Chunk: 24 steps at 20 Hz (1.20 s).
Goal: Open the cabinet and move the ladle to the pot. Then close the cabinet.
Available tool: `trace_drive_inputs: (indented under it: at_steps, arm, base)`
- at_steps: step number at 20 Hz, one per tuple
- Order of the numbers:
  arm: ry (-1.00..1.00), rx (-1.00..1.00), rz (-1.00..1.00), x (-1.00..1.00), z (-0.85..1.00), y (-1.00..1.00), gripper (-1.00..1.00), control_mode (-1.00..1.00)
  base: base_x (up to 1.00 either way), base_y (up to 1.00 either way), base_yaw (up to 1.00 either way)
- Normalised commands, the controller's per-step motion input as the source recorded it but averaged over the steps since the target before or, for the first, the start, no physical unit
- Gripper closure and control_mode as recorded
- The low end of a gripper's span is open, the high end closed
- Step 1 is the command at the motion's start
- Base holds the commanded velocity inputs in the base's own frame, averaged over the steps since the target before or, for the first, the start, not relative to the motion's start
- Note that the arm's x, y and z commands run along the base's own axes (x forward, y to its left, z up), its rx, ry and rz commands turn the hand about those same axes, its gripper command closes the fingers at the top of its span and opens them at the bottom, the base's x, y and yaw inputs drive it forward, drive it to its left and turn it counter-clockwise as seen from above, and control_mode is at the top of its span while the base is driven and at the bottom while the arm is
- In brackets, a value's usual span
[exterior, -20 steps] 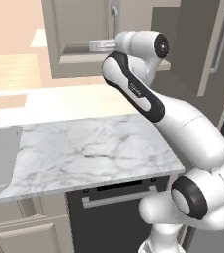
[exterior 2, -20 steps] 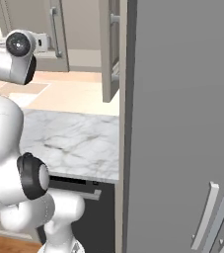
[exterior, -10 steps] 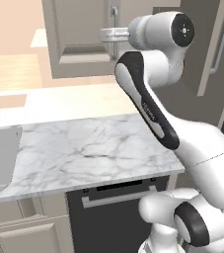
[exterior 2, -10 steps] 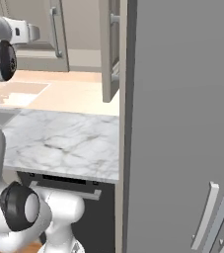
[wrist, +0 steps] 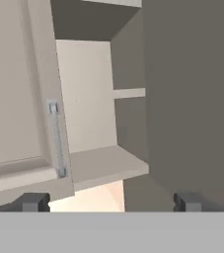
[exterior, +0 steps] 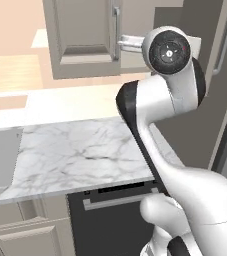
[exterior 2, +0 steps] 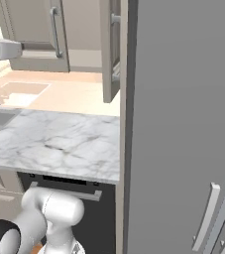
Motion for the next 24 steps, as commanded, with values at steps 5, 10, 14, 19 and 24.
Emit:
trace_drive_inputs:
  at_steps: [5,10,14,19,24]
  arm:
    - [0.03,0.0,-0.47,-0.79,-0.02,-0.79,-1.0,-1.0]
    - [0.01,0.0,-0.29,-0.61,-0.2,-0.85,-1.0,-1.0]
    - [-0.03,-0.03,-0.21,-0.68,-0.26,-0.54,-1.0,-1.0]
    - [-0.07,-0.04,-0.1,-0.23,-0.23,-0.32,-1.0,-1.0]
    - [-0.15,-0.01,0.0,0.09,-0.3,-0.07,-1.0,-1.0]
  base:
    - [0.0,0.0,0.0]
    - [0.0,0.0,0.0]
    - [0.0,0.0,0.0]
    - [0.0,0.0,0.0]
    - [0.0,0.0,0.0]
